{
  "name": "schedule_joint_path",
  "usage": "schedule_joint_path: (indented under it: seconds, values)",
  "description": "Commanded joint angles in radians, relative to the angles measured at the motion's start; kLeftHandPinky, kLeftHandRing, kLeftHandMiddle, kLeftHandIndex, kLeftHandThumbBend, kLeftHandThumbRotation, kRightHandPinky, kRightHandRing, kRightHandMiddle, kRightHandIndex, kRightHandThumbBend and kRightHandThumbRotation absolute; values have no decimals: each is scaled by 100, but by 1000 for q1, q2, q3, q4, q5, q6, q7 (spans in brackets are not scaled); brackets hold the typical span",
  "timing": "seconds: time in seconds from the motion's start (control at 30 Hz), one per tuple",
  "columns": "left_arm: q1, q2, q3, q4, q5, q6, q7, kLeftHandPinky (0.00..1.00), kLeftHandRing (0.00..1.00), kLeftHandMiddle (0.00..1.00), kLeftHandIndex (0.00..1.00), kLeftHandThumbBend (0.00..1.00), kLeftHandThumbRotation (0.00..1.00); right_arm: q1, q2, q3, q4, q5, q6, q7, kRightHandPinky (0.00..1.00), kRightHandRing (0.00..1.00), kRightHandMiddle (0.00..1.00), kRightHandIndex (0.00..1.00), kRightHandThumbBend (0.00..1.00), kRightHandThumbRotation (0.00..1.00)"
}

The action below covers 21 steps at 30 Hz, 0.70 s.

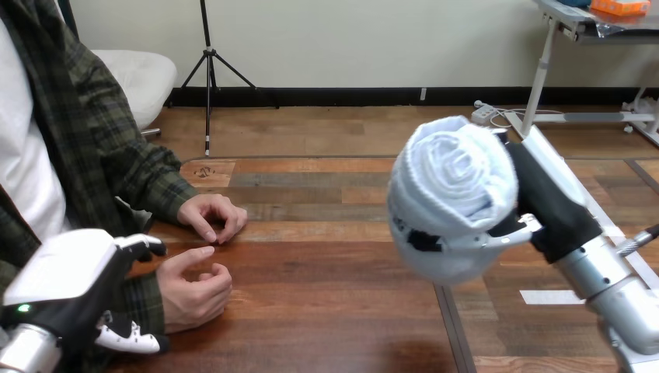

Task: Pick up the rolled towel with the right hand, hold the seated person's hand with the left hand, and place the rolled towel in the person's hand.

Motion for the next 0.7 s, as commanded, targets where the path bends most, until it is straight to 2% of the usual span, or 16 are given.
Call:
schedule_joint_path:
  seconds: [0.0, 0.2, 0.43, 0.67]
  values:
    - [-91, 35, -43, 56, 16, -4, 39, 66, 73, 77, 77, 100, 16, -27, -15, -55, -79, 44, -3, 4, 10, 15, 22, 24, 71, 0]
    - [-124, 38, -78, 111, 22, 0, 54, 65, 72, 76, 77, 100, 16, -13, -22, -75, -121, 16, 3, -14, 9, 14, 21, 22, 72, 0]
    - [-161, 43, -113, 180, 15, -7, 70, 64, 71, 76, 76, 100, 15, 9, -27, -95, -177, 26, 20, -6, 8, 13, 20, 21, 72, 0]
    - [-193, 68, -160, 238, 55, -17, 103, 64, 70, 76, 76, 100, 18, 33, -32, -113, -232, 48, 39, 8, 7, 12, 19, 20, 71, 0]
